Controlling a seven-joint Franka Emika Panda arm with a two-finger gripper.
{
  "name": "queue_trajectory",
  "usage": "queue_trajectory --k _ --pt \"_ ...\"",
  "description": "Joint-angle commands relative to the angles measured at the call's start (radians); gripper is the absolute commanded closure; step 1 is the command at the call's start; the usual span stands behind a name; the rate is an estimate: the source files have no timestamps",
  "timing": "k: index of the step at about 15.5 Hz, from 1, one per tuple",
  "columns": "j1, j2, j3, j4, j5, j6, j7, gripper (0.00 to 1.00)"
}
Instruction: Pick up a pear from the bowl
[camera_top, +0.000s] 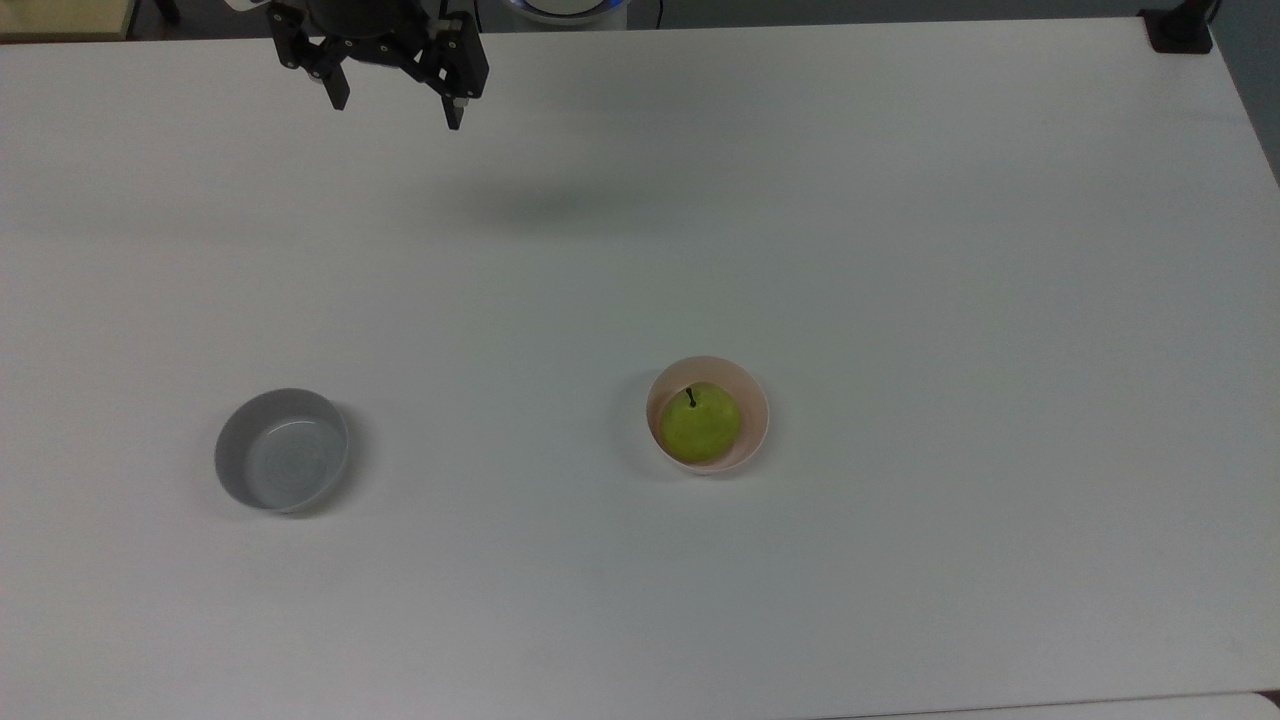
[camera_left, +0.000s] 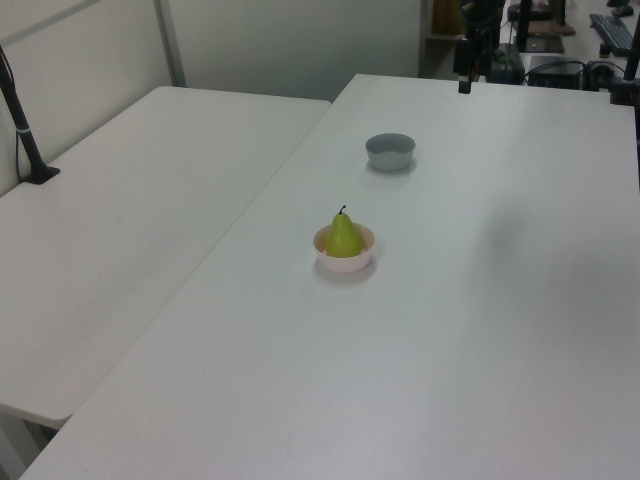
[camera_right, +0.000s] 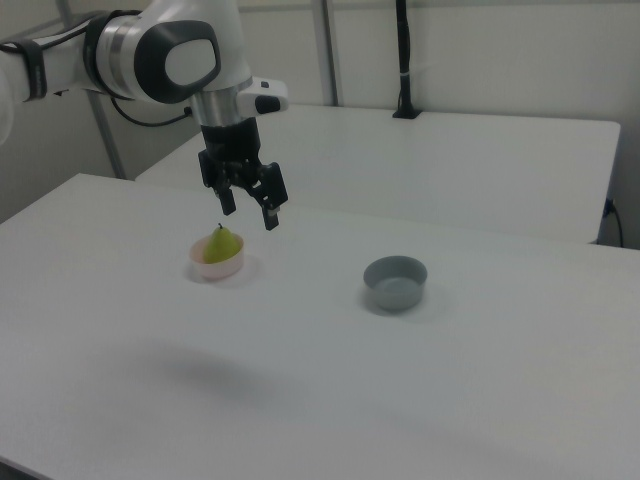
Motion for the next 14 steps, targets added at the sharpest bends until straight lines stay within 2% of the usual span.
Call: queue_trajectory --k 1,4,7,11,14 --pt "0.004 -0.020 0.003 -0.012 -0.009 -0.012 -0.011 0.00" --pt "0.016 -0.003 0.003 -0.009 -0.003 0.005 -0.013 0.00" --pt "0.082 0.048 0.003 0.026 0.000 0.055 -0.001 0.00" --pt "0.175 0.121 0.003 0.063 0.060 0.183 0.007 0.00" --pt "0.230 0.184 -0.001 0.124 0.081 0.220 0.102 0.00"
